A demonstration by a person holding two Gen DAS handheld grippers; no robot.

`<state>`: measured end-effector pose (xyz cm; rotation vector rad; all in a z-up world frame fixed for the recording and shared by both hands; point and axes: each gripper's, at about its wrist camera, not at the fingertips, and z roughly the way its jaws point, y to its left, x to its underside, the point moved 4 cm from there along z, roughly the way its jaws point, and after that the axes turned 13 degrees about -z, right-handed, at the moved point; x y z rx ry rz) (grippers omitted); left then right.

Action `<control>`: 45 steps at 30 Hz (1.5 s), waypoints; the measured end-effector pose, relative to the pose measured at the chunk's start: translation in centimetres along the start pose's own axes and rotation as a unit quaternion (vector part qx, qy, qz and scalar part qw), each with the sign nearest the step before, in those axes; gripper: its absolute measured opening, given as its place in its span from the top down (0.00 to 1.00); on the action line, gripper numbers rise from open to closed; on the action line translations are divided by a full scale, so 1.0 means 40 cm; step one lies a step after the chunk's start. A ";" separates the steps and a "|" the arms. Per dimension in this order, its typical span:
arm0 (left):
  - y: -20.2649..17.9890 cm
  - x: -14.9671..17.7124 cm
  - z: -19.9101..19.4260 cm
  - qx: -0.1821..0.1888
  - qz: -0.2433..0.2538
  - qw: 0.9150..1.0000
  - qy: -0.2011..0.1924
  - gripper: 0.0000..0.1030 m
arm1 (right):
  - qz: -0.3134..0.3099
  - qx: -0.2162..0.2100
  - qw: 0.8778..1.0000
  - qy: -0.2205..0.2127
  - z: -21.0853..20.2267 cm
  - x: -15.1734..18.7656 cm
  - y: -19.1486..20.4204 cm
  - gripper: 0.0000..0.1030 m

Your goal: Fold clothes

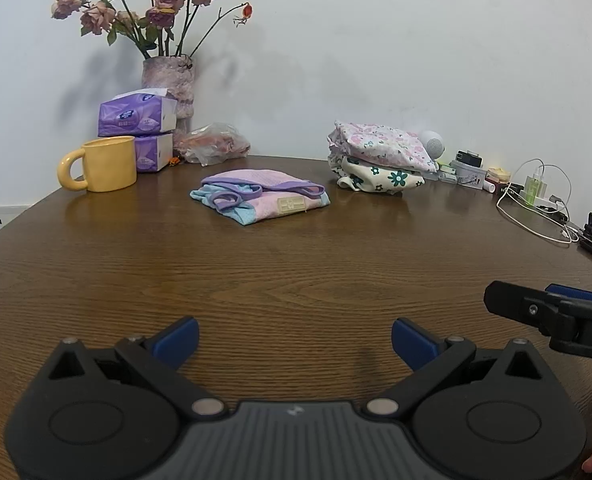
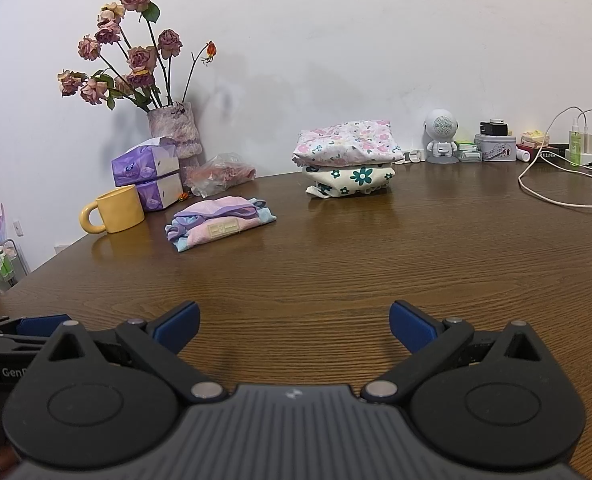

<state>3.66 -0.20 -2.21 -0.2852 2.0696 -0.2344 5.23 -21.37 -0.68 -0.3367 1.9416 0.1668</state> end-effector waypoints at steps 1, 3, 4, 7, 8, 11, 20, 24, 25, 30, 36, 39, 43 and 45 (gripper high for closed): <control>0.000 0.000 0.000 0.000 0.000 1.000 0.000 0.00 | 0.000 0.000 1.000 0.000 0.000 0.000 0.000 0.00; 0.000 -0.001 0.000 0.000 0.000 1.000 0.000 0.00 | 0.000 0.000 1.000 0.000 0.000 -0.001 0.001 0.00; 0.000 0.000 0.000 0.000 0.000 1.000 0.001 0.00 | 0.001 0.000 1.000 0.000 0.000 0.000 0.002 0.00; 0.000 0.000 0.000 0.000 0.000 1.000 0.001 0.00 | 0.001 0.000 1.000 0.000 0.000 0.001 0.002 0.00; 0.000 0.000 0.000 0.000 0.000 1.000 0.001 0.00 | 0.001 0.000 1.000 0.000 0.000 0.001 0.002 0.00; 0.001 0.000 0.000 0.001 -0.001 1.000 0.000 0.00 | 0.001 0.000 1.000 0.000 0.000 0.000 0.002 0.00; 0.001 0.001 0.001 0.001 -0.001 1.000 0.001 0.00 | 0.003 -0.001 1.000 0.001 0.000 0.001 0.001 0.00; 0.005 0.001 -0.006 0.007 -0.005 1.000 -0.006 0.00 | 0.007 -0.006 1.000 0.003 0.001 0.000 -0.001 0.00; 0.007 -0.001 -0.011 0.016 -0.007 1.000 -0.013 0.00 | 0.008 -0.009 1.000 0.003 0.000 0.000 -0.003 0.00; 0.011 -0.050 -0.032 0.043 -0.001 0.999 -0.011 0.01 | 0.019 -0.069 0.997 0.002 0.002 -0.049 -0.009 0.00; 0.041 -0.196 -0.042 0.017 0.015 0.999 -0.039 0.00 | -0.042 -0.105 0.994 -0.008 0.019 -0.170 0.006 0.00; 0.053 -0.269 -0.009 -0.004 0.038 0.999 -0.031 0.00 | -0.084 -0.107 0.990 0.021 0.067 -0.229 0.029 0.00; 0.071 -0.342 0.100 -0.012 0.058 0.998 0.009 0.00 | -0.084 -0.095 0.990 0.056 0.189 -0.260 0.033 0.00; 0.070 -0.368 0.163 -0.015 0.080 0.996 0.020 0.01 | -0.083 -0.088 0.990 0.074 0.251 -0.275 0.035 0.00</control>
